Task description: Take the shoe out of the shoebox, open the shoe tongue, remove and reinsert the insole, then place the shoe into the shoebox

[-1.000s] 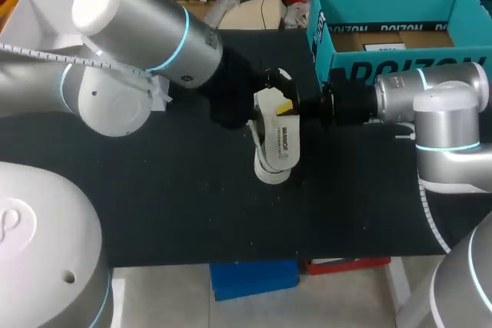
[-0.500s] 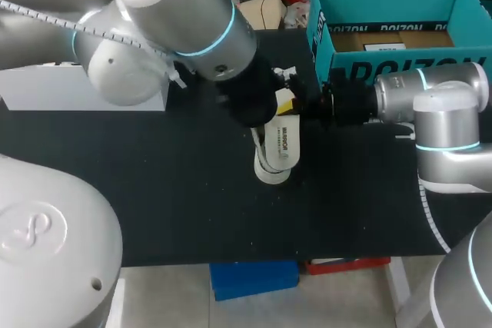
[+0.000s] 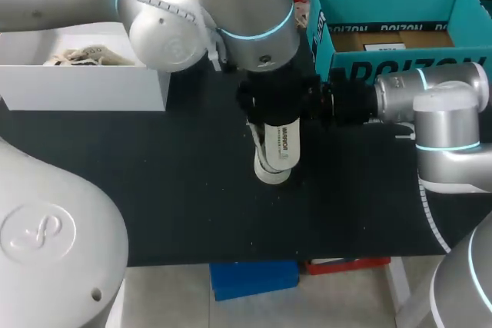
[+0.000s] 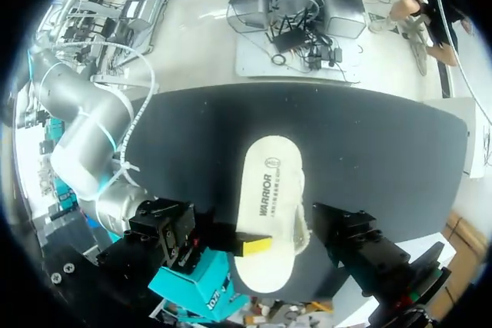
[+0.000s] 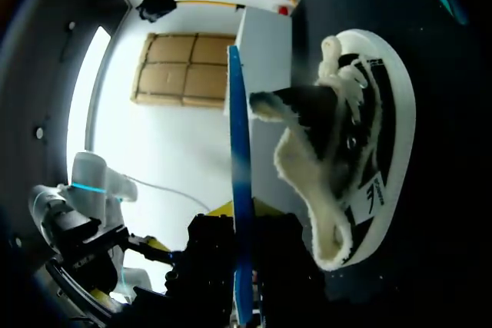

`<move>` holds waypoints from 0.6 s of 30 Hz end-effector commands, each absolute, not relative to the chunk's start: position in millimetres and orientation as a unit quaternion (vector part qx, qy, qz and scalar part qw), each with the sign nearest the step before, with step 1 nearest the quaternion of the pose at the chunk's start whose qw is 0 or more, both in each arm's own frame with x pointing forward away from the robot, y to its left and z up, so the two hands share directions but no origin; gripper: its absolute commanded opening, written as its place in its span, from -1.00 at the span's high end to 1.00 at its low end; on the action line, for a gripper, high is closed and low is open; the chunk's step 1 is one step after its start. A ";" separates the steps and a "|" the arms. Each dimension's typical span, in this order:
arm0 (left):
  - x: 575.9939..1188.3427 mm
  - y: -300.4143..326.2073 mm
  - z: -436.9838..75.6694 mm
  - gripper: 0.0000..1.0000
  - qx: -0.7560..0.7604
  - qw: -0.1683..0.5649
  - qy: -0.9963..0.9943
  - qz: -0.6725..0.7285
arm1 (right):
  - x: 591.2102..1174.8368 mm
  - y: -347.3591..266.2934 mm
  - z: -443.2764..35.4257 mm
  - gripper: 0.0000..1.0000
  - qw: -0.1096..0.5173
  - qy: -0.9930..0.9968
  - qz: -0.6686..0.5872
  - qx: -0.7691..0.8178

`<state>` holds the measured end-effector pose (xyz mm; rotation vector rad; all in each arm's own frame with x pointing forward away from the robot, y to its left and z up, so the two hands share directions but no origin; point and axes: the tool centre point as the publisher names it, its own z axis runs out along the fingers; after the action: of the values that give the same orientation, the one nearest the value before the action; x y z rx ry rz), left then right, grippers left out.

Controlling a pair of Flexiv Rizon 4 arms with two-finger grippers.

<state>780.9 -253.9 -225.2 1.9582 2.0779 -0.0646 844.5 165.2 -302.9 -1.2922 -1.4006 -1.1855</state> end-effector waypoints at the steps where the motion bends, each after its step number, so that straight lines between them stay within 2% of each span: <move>1: 791.0 -269.8 -236.3 -1.00 0.685 0.084 0.724 0.021 | 844.4 166.1 -303.1 1.00 0.433 -0.562 -0.476 -0.520; 18: 829.3 -267.0 -231.4 -1.00 0.680 0.093 0.727 0.010 | 844.4 166.1 -303.1 1.00 0.433 -0.562 -0.476 -0.520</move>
<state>821.7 -269.1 -232.4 2.0161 2.1580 0.0396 844.5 165.2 -302.9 -1.2923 -1.4006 -1.1855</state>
